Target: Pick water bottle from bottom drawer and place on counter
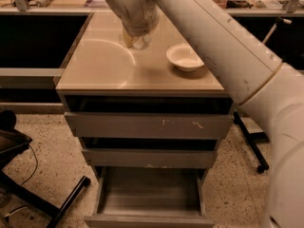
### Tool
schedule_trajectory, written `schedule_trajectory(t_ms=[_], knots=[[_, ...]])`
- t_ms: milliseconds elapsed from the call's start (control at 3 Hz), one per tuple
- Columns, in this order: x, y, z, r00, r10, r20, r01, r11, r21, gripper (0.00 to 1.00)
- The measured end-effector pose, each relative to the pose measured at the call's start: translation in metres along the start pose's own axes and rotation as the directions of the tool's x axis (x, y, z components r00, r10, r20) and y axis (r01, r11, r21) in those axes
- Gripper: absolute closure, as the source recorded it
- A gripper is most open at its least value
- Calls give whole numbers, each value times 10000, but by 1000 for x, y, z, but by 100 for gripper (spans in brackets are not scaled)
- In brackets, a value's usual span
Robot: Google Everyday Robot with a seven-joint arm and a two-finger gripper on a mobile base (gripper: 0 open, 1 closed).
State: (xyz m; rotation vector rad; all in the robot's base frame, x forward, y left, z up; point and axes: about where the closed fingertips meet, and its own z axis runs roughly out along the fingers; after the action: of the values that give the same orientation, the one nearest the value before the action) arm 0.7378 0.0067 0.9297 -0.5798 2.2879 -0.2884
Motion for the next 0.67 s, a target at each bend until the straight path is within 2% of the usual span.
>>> schedule_trajectory(t_ms=[333, 667], knots=[[14, 7, 46, 9889, 1019, -1080, -1095, 9917, -669, 100], [16, 6, 55, 9845, 1238, -1242, -1337, 9881, -755, 85]])
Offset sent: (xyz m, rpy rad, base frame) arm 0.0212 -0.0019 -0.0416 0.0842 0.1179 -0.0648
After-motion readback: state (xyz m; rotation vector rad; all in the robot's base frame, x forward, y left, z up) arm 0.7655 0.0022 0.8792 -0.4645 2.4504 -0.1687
